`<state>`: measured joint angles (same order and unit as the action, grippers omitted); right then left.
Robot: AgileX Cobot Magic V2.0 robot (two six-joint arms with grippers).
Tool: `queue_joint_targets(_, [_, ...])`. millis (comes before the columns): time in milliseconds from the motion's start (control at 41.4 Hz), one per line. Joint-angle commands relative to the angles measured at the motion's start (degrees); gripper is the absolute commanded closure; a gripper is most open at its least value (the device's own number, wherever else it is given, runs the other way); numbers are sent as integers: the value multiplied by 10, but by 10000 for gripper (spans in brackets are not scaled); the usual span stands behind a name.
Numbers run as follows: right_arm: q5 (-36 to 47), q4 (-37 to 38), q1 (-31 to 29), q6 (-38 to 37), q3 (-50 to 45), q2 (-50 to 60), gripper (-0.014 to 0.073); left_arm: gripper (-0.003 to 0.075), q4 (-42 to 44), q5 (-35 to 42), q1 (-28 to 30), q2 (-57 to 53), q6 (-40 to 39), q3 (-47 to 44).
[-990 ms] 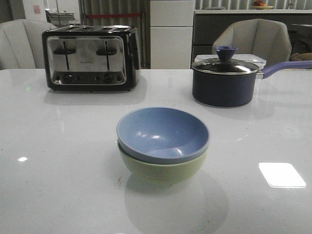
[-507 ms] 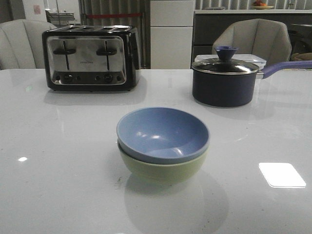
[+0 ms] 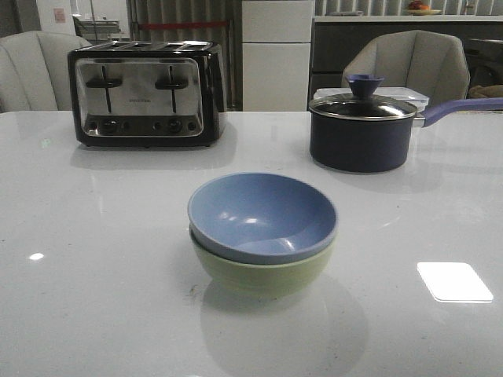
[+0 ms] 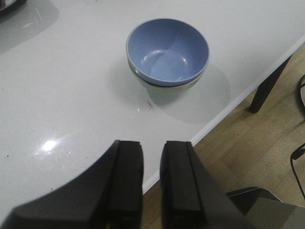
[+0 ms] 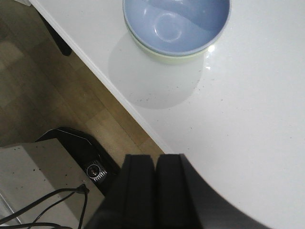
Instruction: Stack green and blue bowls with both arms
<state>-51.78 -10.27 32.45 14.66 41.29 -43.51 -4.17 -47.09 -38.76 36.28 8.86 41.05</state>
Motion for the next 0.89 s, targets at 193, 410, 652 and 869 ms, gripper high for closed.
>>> queue_joint_targets(193, [28,-1,-2,-1,15,3,538,627,-4,41,-3,0,0,17])
queue_joint_targets(410, [27,-1,-2,-1,15,3,538,627,-4,41,-3,0,0,17])
queue_joint_targets(652, [27,-1,-2,-1,15,3,538,627,-6,47,-1,-14,0,10])
queue_joint_targets(869, [26,-1,-2,-1,15,3,538,627,8,147,137,-127,0,-74])
